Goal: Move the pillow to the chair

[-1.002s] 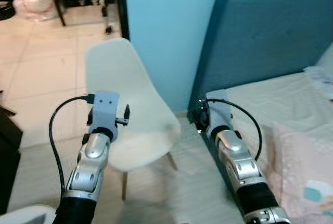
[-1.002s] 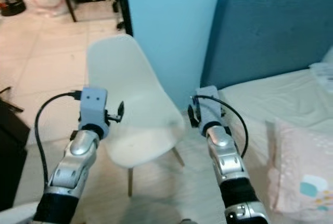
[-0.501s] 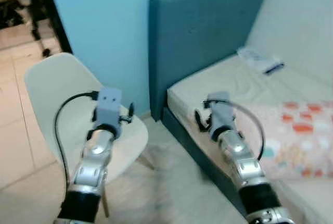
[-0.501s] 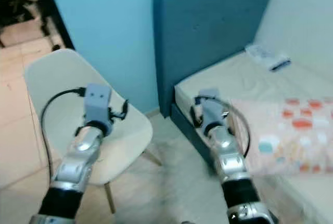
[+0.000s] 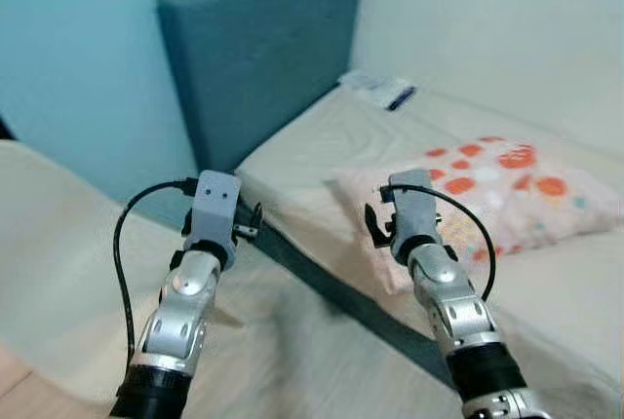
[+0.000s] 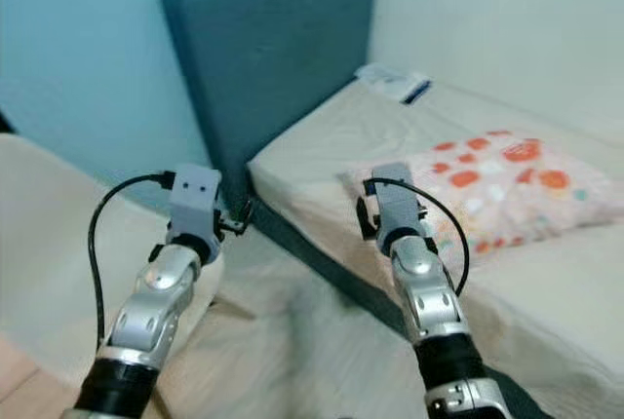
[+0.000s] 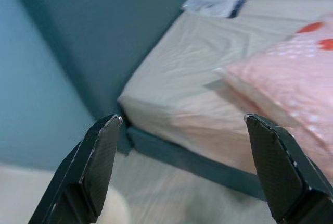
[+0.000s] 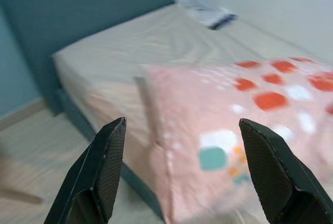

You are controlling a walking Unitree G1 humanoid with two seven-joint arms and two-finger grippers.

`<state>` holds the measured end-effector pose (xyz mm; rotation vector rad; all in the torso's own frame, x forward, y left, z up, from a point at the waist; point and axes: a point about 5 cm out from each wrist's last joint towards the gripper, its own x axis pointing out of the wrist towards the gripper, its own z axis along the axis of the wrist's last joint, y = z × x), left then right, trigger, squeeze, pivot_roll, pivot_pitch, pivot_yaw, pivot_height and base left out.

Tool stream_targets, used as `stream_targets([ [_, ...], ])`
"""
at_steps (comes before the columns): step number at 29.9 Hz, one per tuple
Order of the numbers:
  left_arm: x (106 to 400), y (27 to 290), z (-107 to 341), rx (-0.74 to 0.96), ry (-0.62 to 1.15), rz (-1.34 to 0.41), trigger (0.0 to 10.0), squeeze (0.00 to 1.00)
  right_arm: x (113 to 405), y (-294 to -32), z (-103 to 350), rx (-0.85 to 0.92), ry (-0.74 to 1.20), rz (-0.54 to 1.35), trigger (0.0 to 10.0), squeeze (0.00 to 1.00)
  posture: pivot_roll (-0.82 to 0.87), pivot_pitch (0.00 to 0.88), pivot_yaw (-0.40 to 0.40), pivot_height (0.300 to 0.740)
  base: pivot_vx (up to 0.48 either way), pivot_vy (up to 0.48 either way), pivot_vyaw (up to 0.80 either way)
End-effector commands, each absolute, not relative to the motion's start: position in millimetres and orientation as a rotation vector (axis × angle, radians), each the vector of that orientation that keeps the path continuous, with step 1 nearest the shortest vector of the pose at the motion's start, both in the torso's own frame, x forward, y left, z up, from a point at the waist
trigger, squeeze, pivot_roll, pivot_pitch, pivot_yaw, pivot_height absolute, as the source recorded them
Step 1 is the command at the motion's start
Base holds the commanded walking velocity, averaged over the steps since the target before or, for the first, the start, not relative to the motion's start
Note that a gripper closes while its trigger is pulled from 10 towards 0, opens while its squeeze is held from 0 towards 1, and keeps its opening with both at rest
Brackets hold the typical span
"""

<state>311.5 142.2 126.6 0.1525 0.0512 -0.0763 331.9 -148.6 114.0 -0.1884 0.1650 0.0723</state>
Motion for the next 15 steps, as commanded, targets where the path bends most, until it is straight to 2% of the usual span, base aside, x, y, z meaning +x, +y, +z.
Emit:
stream_targets([
  [1,310.5,142.9,121.2,0.160,0.081,-0.084,10.0,0.00,329.4,-148.9,109.0,-0.198,0.188,0.069,10.0,0.00,0.00,0.062,-0.006,0.740,0.000,0.000,-0.80],
  [15,311.0,142.9,122.4,0.151,0.079,-0.092,10.0,0.00,330.7,-153.2,109.9,-0.179,0.189,0.041,10.0,0.00,0.00,0.068,-0.009,0.740,0.000,0.000,-0.80],
])
